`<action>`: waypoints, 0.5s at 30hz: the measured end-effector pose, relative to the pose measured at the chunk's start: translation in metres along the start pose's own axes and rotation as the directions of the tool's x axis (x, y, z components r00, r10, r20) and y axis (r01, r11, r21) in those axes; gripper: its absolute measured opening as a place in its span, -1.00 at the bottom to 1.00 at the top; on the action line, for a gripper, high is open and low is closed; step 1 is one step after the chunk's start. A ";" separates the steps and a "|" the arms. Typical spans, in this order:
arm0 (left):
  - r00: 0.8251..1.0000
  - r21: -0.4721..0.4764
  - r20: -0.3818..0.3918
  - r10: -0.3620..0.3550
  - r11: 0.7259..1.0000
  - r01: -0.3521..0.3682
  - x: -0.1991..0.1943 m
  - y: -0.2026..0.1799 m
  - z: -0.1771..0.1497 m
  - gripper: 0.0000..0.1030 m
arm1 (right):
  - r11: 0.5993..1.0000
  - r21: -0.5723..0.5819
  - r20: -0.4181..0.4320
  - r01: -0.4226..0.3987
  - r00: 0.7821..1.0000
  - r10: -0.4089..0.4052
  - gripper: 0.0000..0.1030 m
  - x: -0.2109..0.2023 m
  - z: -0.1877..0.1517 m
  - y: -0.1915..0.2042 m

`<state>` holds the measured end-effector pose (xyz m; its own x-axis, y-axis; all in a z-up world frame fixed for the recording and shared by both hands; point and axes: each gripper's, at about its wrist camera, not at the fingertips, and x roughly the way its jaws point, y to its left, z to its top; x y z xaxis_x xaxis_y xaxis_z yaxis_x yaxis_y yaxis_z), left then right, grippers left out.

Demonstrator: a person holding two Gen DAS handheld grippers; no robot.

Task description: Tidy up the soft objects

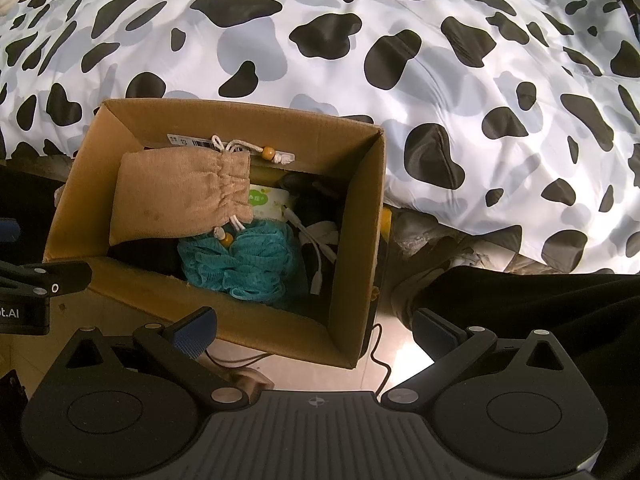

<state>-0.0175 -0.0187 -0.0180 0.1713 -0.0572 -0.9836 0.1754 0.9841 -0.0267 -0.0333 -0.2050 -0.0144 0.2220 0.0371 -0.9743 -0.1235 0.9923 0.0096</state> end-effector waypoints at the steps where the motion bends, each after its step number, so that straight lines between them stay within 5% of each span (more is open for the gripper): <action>1: 1.000 0.000 0.000 0.001 1.000 -0.001 0.000 0.000 0.000 1.00 | 1.000 -0.001 -0.001 0.000 1.000 0.000 1.00 0.000 0.000 0.000; 15: 1.000 0.001 -0.004 0.006 1.000 -0.006 0.002 0.000 0.000 1.00 | 1.000 -0.004 -0.005 0.002 1.000 -0.002 1.00 0.001 0.000 0.001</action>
<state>-0.0174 -0.0188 -0.0197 0.1681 -0.0510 -0.9845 0.1758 0.9842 -0.0210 -0.0332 -0.2037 -0.0152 0.2179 0.0344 -0.9754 -0.1272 0.9919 0.0065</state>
